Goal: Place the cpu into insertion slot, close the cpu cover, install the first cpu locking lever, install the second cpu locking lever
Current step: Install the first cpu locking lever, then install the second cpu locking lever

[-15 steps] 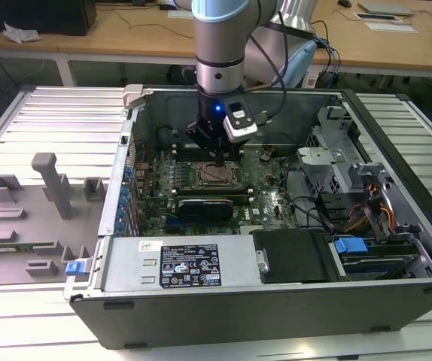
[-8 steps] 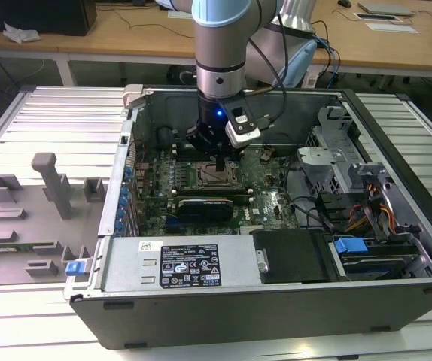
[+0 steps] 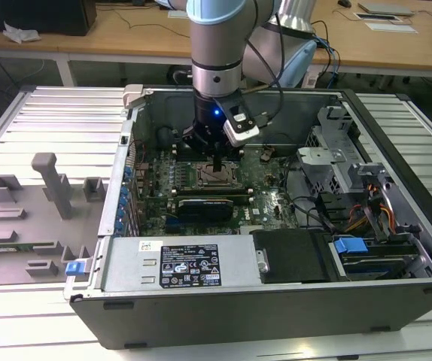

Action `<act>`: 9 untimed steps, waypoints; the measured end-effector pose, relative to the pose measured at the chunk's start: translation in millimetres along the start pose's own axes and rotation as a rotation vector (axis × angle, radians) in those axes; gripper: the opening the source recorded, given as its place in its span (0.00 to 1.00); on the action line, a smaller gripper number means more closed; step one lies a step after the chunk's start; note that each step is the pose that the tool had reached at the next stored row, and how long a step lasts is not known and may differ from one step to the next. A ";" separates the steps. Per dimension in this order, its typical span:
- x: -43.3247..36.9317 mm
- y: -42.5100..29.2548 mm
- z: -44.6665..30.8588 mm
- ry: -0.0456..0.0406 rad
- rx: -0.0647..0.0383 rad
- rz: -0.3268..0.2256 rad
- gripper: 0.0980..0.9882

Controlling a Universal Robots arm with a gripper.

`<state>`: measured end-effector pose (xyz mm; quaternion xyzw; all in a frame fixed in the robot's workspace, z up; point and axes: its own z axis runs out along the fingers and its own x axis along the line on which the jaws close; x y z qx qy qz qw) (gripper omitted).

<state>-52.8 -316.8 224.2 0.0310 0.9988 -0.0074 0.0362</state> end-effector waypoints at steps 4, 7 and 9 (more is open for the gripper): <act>-0.6 -0.1 -8.7 -0.0001 0.000 0.000 0.01; -0.8 -0.1 -11.0 -0.0002 0.002 0.000 0.01; -0.8 -0.1 -11.0 -0.0003 0.003 0.000 0.01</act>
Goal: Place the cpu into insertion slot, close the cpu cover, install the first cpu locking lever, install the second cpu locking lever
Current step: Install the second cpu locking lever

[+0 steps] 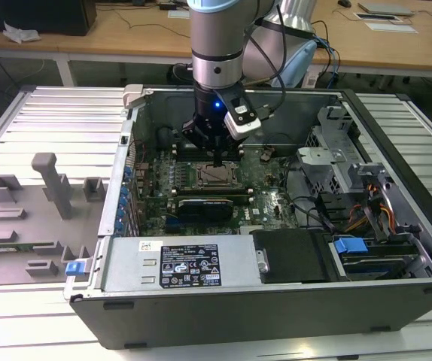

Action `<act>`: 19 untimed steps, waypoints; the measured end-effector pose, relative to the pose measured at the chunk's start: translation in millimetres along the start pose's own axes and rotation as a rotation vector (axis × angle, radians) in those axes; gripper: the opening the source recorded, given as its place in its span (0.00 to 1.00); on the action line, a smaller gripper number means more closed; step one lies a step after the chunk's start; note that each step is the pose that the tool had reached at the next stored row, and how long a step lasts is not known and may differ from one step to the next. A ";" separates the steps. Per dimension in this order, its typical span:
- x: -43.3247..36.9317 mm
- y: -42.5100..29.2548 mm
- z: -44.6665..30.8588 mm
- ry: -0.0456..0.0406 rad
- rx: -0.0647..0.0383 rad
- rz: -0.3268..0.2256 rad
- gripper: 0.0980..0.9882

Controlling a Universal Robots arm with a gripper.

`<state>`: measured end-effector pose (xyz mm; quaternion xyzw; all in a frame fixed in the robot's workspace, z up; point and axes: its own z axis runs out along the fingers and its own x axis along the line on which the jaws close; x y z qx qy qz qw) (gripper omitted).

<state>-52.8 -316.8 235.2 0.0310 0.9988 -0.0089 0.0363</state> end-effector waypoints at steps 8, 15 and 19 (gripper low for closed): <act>0.0 0.0 0.0 -0.0001 0.001 0.000 0.01; -0.4 -8.4 -0.1 0.0000 0.001 0.000 0.01; -0.5 -9.6 -1.6 -0.0002 0.001 0.000 0.01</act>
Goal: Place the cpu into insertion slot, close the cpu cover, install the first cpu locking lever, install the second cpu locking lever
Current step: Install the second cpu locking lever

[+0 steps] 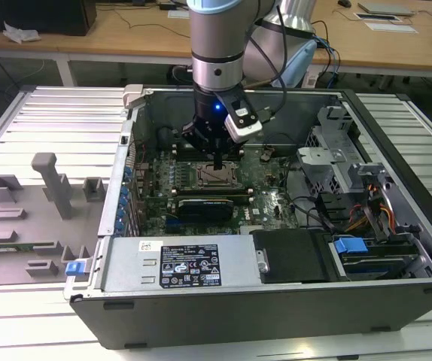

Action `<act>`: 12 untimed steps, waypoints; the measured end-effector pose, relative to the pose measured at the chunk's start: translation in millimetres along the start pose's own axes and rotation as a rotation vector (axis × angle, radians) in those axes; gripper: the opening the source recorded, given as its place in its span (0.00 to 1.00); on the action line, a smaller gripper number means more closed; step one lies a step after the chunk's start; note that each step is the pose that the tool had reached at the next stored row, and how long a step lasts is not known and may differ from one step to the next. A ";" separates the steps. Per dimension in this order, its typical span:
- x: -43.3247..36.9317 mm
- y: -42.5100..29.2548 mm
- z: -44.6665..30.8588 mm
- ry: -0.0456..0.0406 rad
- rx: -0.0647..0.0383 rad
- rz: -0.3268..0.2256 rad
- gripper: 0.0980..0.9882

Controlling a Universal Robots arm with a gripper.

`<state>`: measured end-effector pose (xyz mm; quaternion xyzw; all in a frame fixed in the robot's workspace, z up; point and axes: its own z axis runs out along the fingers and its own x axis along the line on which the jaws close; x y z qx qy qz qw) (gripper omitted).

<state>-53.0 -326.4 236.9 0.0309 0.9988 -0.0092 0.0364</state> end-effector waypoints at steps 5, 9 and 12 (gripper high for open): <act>-0.4 -7.7 0.1 0.0001 0.000 0.000 0.01; -0.6 -11.0 -0.5 0.0002 0.000 0.000 0.01; -1.0 -11.7 -4.1 0.0000 0.000 0.000 0.01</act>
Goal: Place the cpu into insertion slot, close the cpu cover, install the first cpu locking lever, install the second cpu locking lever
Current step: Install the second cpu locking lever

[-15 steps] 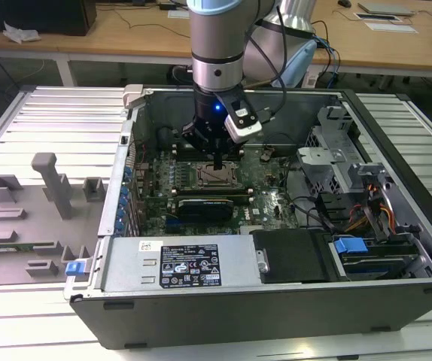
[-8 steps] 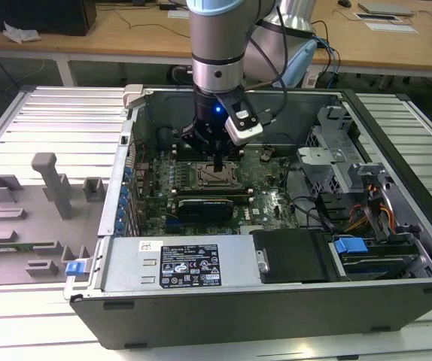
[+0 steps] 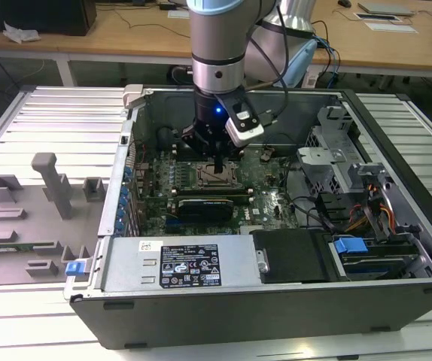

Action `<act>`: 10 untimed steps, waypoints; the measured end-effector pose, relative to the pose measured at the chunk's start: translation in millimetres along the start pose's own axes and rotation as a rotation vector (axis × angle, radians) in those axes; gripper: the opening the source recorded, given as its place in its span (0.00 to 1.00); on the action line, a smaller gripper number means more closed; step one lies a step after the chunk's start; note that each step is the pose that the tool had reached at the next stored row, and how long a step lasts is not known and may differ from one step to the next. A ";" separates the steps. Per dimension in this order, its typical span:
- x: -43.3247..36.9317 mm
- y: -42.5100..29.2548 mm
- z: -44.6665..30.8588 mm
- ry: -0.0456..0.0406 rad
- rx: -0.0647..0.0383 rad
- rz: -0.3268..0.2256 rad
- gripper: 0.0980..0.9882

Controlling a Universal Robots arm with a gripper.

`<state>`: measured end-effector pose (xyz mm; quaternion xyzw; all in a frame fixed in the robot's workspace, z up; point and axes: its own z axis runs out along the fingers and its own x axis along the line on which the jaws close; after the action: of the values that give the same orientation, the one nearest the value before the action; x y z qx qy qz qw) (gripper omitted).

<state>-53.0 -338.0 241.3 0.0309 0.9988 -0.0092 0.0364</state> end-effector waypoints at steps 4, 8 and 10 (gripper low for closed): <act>-0.3 -5.8 0.0 0.0001 0.000 0.000 0.01; -1.0 -17.1 0.2 0.0001 0.000 0.000 0.01; -1.3 -22.0 0.3 0.0000 0.000 0.000 0.01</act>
<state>-53.0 -360.1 241.4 0.0310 0.9988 -0.0092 0.0363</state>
